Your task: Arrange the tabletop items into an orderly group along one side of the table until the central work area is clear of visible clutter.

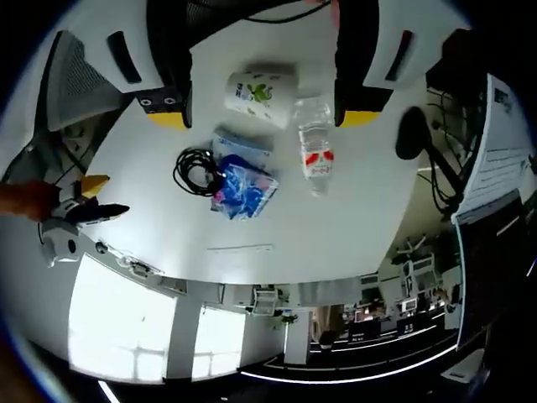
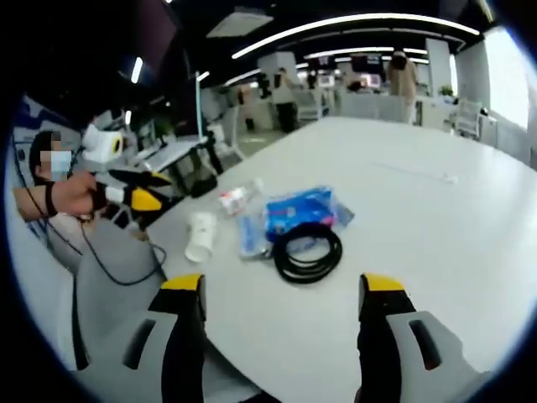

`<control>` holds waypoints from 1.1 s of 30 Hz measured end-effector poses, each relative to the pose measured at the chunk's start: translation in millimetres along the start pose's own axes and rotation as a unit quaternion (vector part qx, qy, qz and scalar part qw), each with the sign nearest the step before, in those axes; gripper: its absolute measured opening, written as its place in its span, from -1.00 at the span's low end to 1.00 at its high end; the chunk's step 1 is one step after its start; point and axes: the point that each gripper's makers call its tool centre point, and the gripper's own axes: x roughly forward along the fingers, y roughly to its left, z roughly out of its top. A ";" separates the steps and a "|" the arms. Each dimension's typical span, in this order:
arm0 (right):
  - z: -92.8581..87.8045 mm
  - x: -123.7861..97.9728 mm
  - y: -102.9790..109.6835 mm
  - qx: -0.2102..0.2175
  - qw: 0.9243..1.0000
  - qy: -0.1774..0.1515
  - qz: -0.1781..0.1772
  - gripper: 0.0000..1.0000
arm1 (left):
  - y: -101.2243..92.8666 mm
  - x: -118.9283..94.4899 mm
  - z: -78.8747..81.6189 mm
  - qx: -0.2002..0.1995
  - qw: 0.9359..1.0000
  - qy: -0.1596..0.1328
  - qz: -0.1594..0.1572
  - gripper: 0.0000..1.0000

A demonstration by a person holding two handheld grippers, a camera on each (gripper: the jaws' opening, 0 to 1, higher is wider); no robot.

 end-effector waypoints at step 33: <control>-10.0 3.3 13.0 0.003 1.000 0.005 -0.015 0.42 | 28.9 22.2 6.9 -0.084 0.996 -0.029 0.020 0.12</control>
